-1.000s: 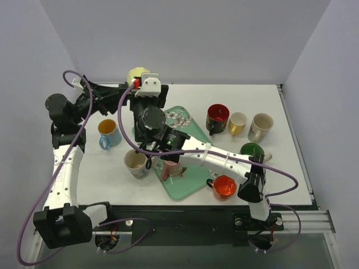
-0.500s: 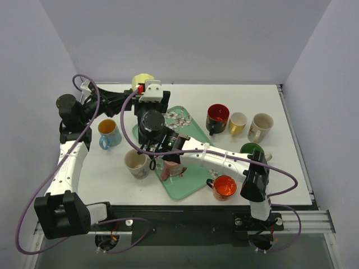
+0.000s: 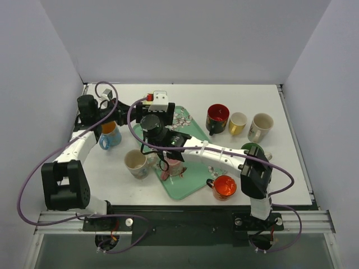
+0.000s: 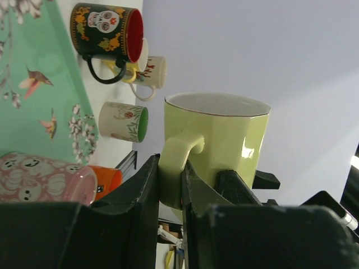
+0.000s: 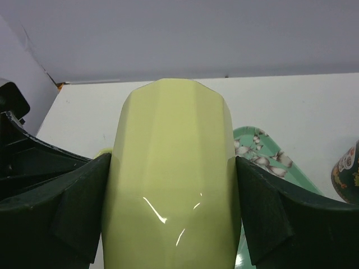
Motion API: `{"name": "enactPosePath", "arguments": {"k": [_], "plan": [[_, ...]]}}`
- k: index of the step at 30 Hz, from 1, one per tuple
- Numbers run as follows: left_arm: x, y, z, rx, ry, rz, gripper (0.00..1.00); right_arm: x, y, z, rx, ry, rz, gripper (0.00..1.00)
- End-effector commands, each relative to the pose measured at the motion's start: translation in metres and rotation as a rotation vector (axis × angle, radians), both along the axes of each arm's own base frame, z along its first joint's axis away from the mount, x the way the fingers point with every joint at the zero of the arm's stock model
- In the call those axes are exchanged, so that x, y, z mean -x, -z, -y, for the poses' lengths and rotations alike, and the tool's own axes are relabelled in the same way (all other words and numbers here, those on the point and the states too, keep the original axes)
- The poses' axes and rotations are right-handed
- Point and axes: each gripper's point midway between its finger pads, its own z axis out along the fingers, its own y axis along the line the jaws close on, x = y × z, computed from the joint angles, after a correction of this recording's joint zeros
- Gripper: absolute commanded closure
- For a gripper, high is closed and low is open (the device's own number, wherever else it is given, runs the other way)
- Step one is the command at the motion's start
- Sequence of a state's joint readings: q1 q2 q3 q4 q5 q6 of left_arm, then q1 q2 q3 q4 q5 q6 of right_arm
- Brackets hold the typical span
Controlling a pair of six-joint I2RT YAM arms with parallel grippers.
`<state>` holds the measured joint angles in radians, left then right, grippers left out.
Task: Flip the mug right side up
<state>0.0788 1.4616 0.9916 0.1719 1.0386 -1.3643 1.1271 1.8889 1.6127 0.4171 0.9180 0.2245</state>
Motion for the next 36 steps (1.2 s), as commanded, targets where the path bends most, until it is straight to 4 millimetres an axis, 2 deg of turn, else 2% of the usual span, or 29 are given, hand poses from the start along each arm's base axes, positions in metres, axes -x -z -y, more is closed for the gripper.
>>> {"name": "enactPosePath", "arguments": {"k": [1,3,8,13,17,20,25,27,32,36], "plan": [[-0.043,0.021,-0.03,-0.134,-0.166,0.075,1.0,0.008,0.008,0.001,0.009,-0.033,-0.063,0.26],[-0.049,0.027,-0.033,-0.148,-0.17,0.073,1.0,0.007,0.014,-0.002,0.012,-0.058,-0.084,0.23],[-0.059,0.059,-0.038,-0.167,-0.184,0.005,1.0,0.004,0.03,0.003,0.009,-0.026,-0.134,0.22],[-0.068,0.08,-0.044,-0.154,-0.207,-0.057,1.0,0.005,0.056,0.007,0.035,-0.002,-0.206,0.22],[-0.079,0.078,-0.053,-0.2,-0.231,-0.013,1.0,0.013,0.062,0.006,0.02,-0.041,-0.237,0.22],[-0.088,0.086,-0.066,-0.414,-0.25,0.078,1.0,0.016,0.06,0.008,0.013,-0.05,-0.244,0.22],[-0.097,0.081,-0.072,-0.512,-0.24,0.184,1.0,0.02,0.064,0.004,0.049,-0.096,-0.284,0.22],[-0.097,0.085,-0.076,-0.565,-0.235,0.199,1.0,0.024,0.062,0.003,0.041,-0.122,-0.292,0.22],[-0.099,0.085,-0.074,-0.7,-0.163,0.35,1.0,0.026,0.058,0.007,0.025,-0.152,-0.297,0.22],[-0.094,0.081,-0.068,-0.805,-0.077,0.531,1.0,0.028,0.065,0.016,0.082,-0.193,-0.318,0.22]]}}
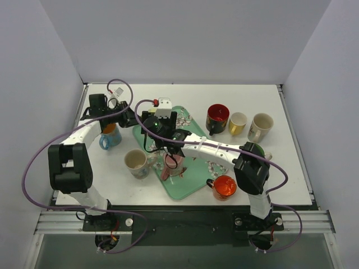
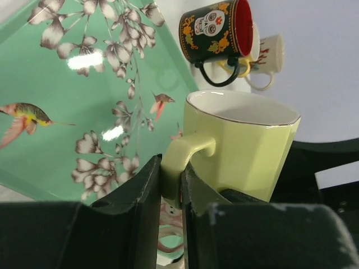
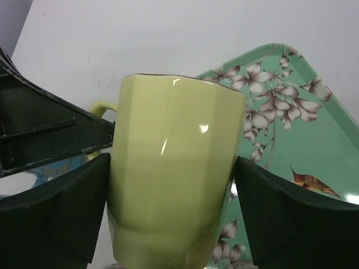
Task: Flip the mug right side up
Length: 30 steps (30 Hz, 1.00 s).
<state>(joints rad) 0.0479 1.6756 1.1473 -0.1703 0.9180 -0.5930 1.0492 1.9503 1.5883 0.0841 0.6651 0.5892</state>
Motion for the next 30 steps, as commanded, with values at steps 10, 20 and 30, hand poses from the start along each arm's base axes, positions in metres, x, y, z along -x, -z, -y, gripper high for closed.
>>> {"name": "enactPosePath", "arguments": {"k": [10,20,30], "plan": [[-0.051,-0.032,-0.04,-0.303,-0.015,0.568,1.0,0.032,-0.025,0.035,0.099,-0.199,-0.071,0.22],[-0.047,-0.024,-0.046,-0.402,-0.01,0.63,1.0,0.04,-0.015,0.049,0.075,-0.147,-0.179,0.08],[-0.012,-0.063,-0.064,-0.567,0.067,0.964,1.0,0.045,-0.066,0.078,0.011,-0.241,-0.133,0.09]]}}
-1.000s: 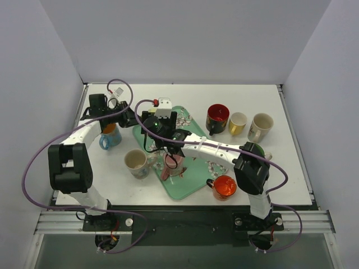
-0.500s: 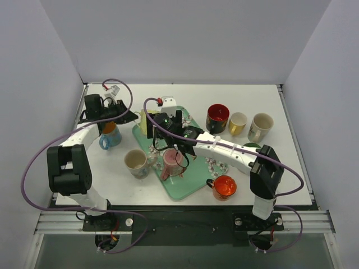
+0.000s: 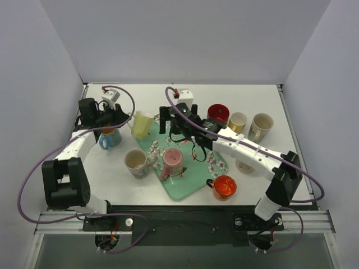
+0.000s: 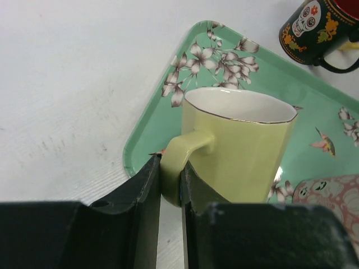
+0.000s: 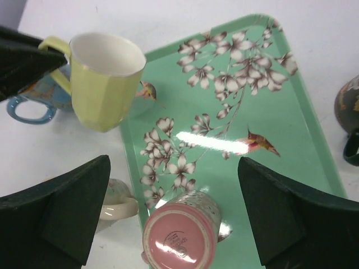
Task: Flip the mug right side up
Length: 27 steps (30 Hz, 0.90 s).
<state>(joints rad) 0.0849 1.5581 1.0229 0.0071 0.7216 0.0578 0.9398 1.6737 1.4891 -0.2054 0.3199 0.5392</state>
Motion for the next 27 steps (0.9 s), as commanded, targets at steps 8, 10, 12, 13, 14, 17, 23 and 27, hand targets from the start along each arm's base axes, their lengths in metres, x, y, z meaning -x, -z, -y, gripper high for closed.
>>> {"name": "enactPosePath", "arguments": {"k": [8,10,12,13,14,17,23,27], "plan": [[0.06,-0.1,-0.028,-0.001,0.11,0.631,1.0,-0.001,-0.074,-0.015,-0.125,-0.148,0.05,0.09],[0.072,-0.095,-0.034,-0.037,0.12,0.666,1.0,-0.001,-0.088,-0.029,-0.168,-0.184,0.048,0.09],[0.082,-0.086,-0.041,-0.093,0.136,0.685,1.0,-0.004,-0.09,-0.04,-0.201,-0.182,0.014,0.09],[0.086,-0.084,-0.044,-0.121,0.144,0.701,1.0,-0.007,-0.085,-0.046,-0.198,-0.181,-0.006,0.1],[0.092,-0.081,-0.05,-0.141,0.123,0.713,1.0,-0.003,-0.082,-0.054,-0.217,-0.194,-0.033,0.1],[0.108,-0.069,-0.063,-0.192,0.068,0.757,1.0,-0.001,-0.07,-0.074,-0.229,-0.213,-0.057,0.1],[0.113,-0.042,-0.089,-0.18,-0.023,0.719,1.0,0.002,-0.051,-0.106,-0.226,-0.253,-0.077,0.1],[0.111,-0.032,-0.093,-0.145,-0.004,0.701,1.0,-0.006,-0.03,-0.122,-0.222,-0.251,-0.107,0.11]]}}
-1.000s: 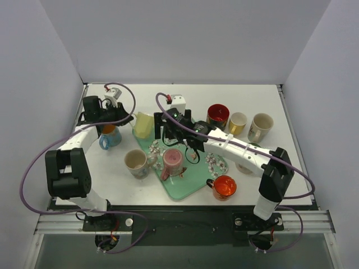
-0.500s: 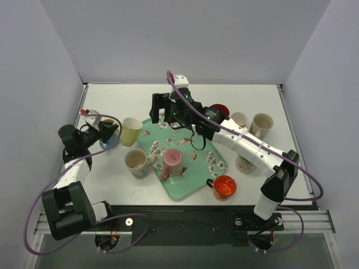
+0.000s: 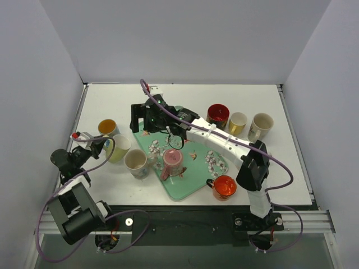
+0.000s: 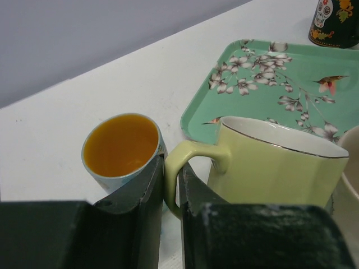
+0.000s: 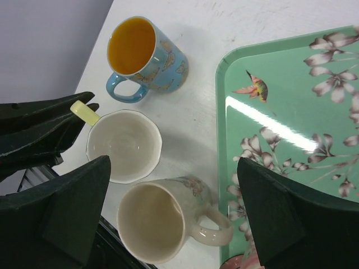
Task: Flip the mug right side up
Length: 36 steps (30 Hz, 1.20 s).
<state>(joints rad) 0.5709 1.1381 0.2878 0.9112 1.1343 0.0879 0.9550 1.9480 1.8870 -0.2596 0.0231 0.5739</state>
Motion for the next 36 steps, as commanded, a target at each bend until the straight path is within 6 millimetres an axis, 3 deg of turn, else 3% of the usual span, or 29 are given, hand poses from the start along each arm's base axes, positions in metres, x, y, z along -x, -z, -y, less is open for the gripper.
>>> {"name": "enactPosePath", "arguments": {"k": [1,6,14,18,22,23,25,29,31,34,36], "plan": [[-0.001,-0.018,-0.001,-0.042,0.048,0.103,1.0,-0.009,-0.009,-0.019,-0.054,-0.001,0.001,0.11],[-0.003,-0.027,0.0,-0.021,0.065,0.119,1.0,-0.002,0.021,-0.041,-0.05,-0.09,-0.075,0.13],[-0.006,-0.044,0.019,0.018,0.112,0.148,1.0,-0.005,0.042,-0.073,-0.137,-0.155,-0.184,0.27],[-0.009,-0.045,0.021,0.029,0.111,0.145,1.0,0.004,0.052,-0.09,-0.192,-0.209,-0.249,0.44],[-0.018,-0.046,0.014,0.048,0.087,0.142,1.0,0.018,0.065,-0.093,-0.188,-0.264,-0.282,0.66],[-0.02,-0.047,0.013,0.055,0.082,0.142,1.0,0.02,0.064,-0.094,-0.187,-0.272,-0.28,0.81],[-0.022,-0.047,0.011,0.067,0.081,0.141,1.0,0.023,0.064,-0.09,-0.172,-0.286,-0.266,1.0],[-0.03,-0.044,0.008,0.123,0.074,0.078,1.0,0.01,0.07,-0.068,-0.039,-0.218,-0.165,1.0],[-0.036,-0.034,0.001,0.153,0.061,-0.039,0.58,-0.02,0.07,-0.037,0.114,-0.037,-0.026,1.0],[-0.039,-0.024,-0.009,0.0,0.029,-0.063,0.5,-0.028,0.061,-0.025,0.2,0.008,0.077,1.0],[-0.032,-0.022,-0.01,-0.029,0.016,-0.068,0.29,-0.03,0.059,-0.024,0.251,0.023,0.133,1.0]]}}
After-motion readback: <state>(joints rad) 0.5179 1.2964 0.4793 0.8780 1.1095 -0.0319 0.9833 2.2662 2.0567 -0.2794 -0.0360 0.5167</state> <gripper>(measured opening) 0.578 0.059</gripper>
